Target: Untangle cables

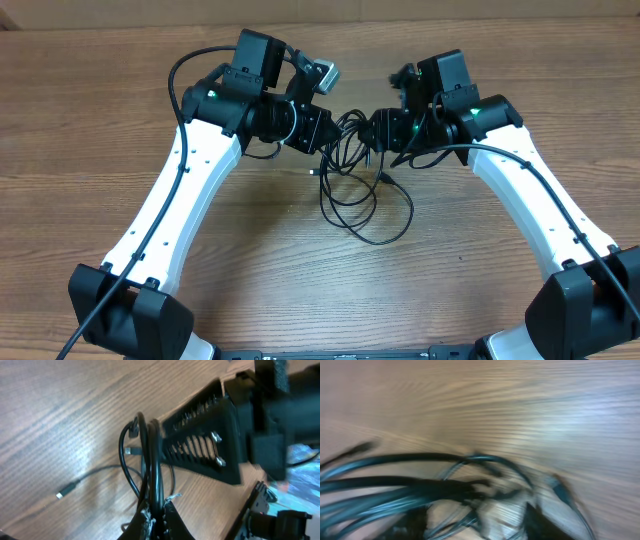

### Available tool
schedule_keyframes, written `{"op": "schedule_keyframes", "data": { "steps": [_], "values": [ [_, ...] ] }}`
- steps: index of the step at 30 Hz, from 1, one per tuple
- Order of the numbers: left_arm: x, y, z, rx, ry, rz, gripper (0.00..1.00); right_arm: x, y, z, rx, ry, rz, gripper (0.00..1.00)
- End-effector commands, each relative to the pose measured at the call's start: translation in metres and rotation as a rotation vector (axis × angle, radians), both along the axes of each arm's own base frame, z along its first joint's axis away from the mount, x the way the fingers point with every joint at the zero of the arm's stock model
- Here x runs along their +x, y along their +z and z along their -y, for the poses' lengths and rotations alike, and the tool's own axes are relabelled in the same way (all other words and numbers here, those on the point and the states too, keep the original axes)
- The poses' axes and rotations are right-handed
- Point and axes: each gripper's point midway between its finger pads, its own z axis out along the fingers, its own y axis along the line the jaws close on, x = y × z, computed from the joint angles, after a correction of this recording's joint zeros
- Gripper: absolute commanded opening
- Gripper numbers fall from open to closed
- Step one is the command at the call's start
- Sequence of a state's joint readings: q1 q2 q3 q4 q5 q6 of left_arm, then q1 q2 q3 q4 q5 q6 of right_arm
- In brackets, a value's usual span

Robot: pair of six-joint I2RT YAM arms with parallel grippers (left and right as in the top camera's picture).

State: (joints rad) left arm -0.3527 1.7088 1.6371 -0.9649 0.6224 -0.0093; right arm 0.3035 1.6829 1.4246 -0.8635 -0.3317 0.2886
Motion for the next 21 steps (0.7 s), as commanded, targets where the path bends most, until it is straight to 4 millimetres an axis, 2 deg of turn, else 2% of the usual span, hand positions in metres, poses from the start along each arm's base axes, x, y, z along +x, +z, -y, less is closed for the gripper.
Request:
{"op": "schedule_keyframes", "data": {
  "steps": [1, 3, 4, 5, 6, 8, 10, 11, 12, 16, 17, 19, 21],
  "values": [
    [-0.012, 0.025, -0.002, -0.052, -0.006, 0.011, 0.04, 0.02, 0.002, 0.059, -0.215, -0.359, 0.04, 0.69],
    [-0.015, 0.027, -0.007, -0.05, 0.003, 0.003, 0.04, 0.02, 0.001, 0.072, -0.251, -0.419, 0.036, 0.57],
    [-0.016, 0.029, -0.01, -0.049, 0.01, 0.001, 0.04, 0.02, 0.0, 0.075, -0.255, -0.426, 0.033, 0.47],
    [-0.018, 0.032, -0.015, -0.049, 0.02, 0.0, 0.04, 0.021, 0.0, 0.078, -0.253, -0.438, 0.03, 0.27],
    [-0.018, 0.034, -0.019, -0.049, 0.029, 0.001, 0.04, 0.021, 0.0, 0.081, -0.251, -0.464, 0.022, 0.18],
    [-0.019, 0.04, -0.026, -0.051, 0.048, 0.008, 0.04, 0.02, -0.001, 0.089, -0.236, -0.533, -0.003, 0.12],
    [-0.02, 0.046, -0.033, -0.054, 0.065, 0.02, 0.04, 0.021, 0.001, 0.072, -0.129, -0.495, -0.033, 0.11],
    [-0.019, 0.048, -0.036, -0.056, 0.072, 0.025, 0.04, 0.02, 0.006, 0.051, -0.04, -0.398, -0.042, 0.11],
    [-0.019, 0.049, -0.037, -0.057, 0.074, 0.029, 0.04, 0.018, 0.013, 0.032, 0.033, -0.277, -0.031, 0.17],
    [-0.019, 0.049, -0.036, -0.058, 0.073, 0.031, 0.04, -0.011, 0.041, -0.031, 0.247, 0.195, 0.053, 0.47],
    [-0.019, 0.049, -0.036, -0.059, 0.073, 0.032, 0.04, -0.02, 0.045, -0.041, 0.277, 0.283, 0.069, 0.53],
    [-0.018, 0.051, -0.036, -0.064, 0.07, 0.039, 0.04, -0.029, 0.045, -0.046, 0.276, 0.346, 0.08, 0.62],
    [-0.018, 0.053, -0.033, -0.08, 0.061, 0.042, 0.04, -0.034, 0.043, -0.05, 0.261, 0.397, 0.097, 0.63]
  ]
}}
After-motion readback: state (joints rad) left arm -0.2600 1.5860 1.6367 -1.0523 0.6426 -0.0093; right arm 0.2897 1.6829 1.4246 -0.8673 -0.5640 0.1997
